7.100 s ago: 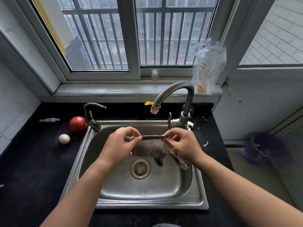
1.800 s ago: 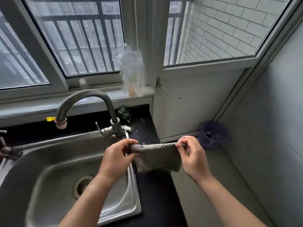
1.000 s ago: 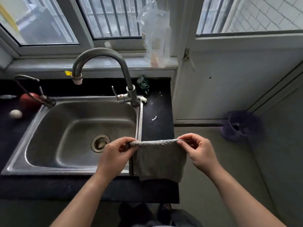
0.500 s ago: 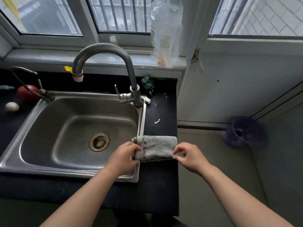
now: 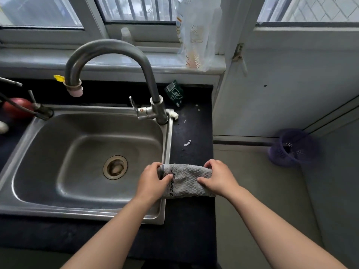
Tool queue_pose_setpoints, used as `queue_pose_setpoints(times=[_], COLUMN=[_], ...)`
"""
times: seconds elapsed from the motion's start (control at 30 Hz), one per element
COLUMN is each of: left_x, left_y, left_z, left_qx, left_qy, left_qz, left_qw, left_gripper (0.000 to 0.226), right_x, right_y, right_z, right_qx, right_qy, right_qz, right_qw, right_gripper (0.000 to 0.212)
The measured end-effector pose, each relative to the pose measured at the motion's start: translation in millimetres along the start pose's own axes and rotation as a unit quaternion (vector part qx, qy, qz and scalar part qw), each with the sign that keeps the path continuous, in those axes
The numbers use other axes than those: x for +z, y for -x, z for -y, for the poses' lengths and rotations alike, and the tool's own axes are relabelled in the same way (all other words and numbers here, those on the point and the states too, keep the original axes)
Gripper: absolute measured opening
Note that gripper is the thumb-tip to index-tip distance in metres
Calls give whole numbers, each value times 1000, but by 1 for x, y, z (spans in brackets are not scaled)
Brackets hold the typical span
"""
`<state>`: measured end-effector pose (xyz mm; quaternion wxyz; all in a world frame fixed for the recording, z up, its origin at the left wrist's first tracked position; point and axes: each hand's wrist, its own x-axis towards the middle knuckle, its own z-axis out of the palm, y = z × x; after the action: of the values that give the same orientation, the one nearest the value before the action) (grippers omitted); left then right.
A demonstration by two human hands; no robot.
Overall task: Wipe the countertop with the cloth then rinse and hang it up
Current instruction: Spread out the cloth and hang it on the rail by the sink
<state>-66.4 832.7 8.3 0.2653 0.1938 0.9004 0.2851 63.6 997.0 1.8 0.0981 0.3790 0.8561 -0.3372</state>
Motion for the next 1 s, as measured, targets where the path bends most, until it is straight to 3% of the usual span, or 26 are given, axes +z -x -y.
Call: queue_pose_setpoints(times=[0.1,0.23,0.37,0.47,0.6,0.67,0.73,0.8,0.9,0.97,1.0], left_x=[2,3,4,4,7,7,5,1,-3,-5,-5], left_y=[9,19,26,29,29,29,30,31,33,34,34], left_z=[-2,-3,-1,0,9,13,16,20,23,22,21], left_qx=[23,27,115,187,196,197,193,192,194,204,218], left_qy=[26,45,-78,-133,-122,-105,-76,-55,-35,-29,-36], left_qz=[13,40,-40,-32,15,25,38,38,7,-28,-36], left_qw=[999,998,989,973,973,975,978,979,980,978,975], left_gripper=[23,24,38,40,42,46,47,46,49,49,48], right_x=[-3,-4,7,12,13,21,33,39,34,35,37], right_y=[15,34,41,40,40,45,50,52,51,49,48], right_z=[-8,-21,-27,-21,13,36,51,52,40,29,25], right_qx=[18,47,104,127,59,-22,-90,-135,-162,-180,-183], right_qy=[-50,-231,-340,-306,-248,-230,-195,-148,-154,-84,-46], right_qz=[-17,-65,-56,-93,-192,-169,-70,-23,-98,-134,-115], right_qw=[998,970,933,939,948,958,974,979,970,971,975], right_gripper=[24,19,19,26,31,42,55,49,37,41,46])
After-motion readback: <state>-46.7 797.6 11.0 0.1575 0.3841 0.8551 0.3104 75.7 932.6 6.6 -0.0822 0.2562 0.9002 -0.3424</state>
